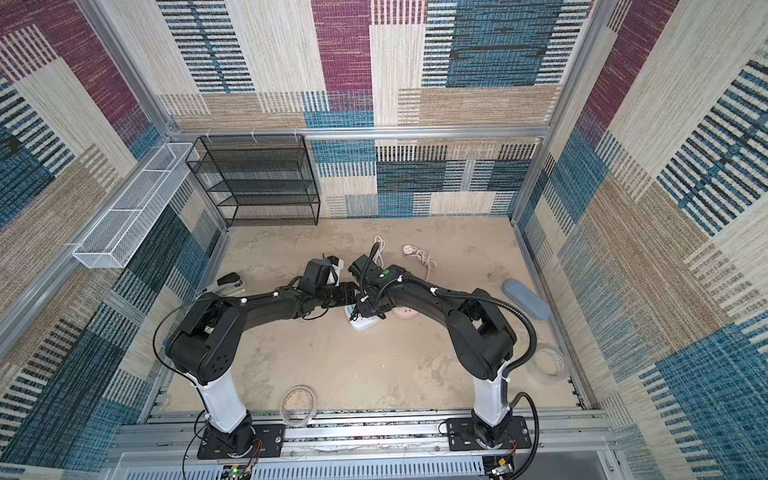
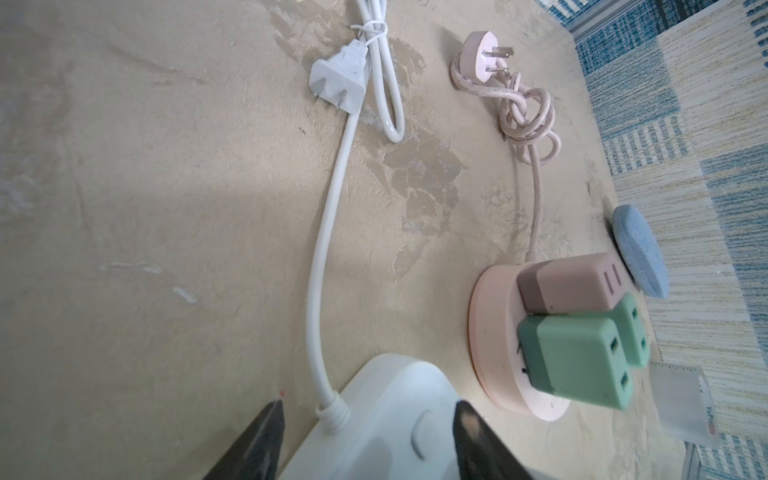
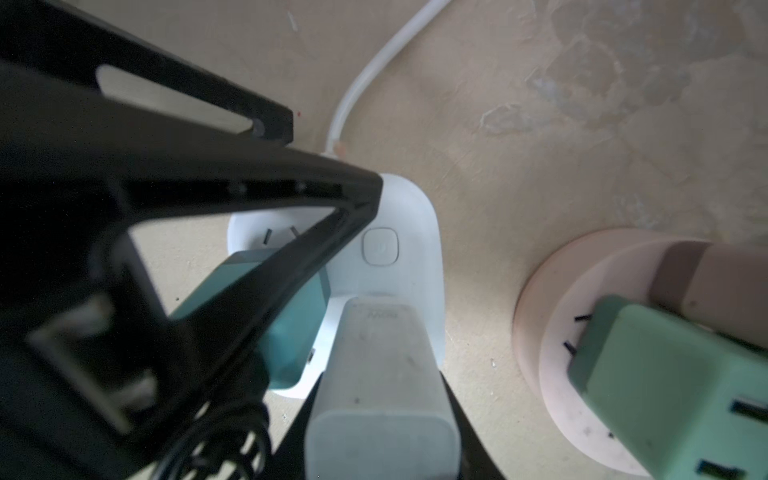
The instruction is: Insert the plug
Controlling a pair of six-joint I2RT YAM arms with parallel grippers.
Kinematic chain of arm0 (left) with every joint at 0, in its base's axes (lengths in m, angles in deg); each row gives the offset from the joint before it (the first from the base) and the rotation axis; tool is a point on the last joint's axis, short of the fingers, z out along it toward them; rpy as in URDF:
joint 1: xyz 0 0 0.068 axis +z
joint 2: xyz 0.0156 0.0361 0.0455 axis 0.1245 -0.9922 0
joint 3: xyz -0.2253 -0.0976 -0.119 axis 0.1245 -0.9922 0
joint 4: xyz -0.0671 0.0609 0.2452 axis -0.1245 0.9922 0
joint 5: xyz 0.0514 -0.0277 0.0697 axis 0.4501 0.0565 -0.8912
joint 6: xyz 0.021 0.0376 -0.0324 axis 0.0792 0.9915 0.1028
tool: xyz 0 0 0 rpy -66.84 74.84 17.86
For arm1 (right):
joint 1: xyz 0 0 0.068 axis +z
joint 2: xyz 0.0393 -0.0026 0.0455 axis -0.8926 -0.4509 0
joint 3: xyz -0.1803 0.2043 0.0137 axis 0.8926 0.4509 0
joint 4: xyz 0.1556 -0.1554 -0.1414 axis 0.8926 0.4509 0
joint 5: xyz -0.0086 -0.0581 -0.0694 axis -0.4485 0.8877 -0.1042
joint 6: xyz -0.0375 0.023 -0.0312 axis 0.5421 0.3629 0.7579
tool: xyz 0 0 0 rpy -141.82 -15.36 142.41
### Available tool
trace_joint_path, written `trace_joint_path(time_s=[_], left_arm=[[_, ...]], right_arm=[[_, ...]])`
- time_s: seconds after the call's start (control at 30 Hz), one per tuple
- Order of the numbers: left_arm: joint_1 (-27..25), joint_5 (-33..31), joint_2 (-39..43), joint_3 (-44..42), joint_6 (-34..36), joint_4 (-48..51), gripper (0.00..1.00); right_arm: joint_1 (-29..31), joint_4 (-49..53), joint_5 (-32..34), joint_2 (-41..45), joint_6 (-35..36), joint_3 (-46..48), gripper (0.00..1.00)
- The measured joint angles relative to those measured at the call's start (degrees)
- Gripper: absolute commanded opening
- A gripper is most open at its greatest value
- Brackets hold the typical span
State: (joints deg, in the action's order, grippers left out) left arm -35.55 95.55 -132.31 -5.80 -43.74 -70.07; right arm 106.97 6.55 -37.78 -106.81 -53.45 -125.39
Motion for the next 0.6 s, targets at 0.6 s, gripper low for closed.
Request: trace_joint_path(time_s=[0.6], left_arm=[[-0.11,-1.92,0.15,0.39,-0.02,1.4,0.85]], right_arm=[[-0.74,-2.91,-0.61,-0.17,-0.04,2.12,0.0]])
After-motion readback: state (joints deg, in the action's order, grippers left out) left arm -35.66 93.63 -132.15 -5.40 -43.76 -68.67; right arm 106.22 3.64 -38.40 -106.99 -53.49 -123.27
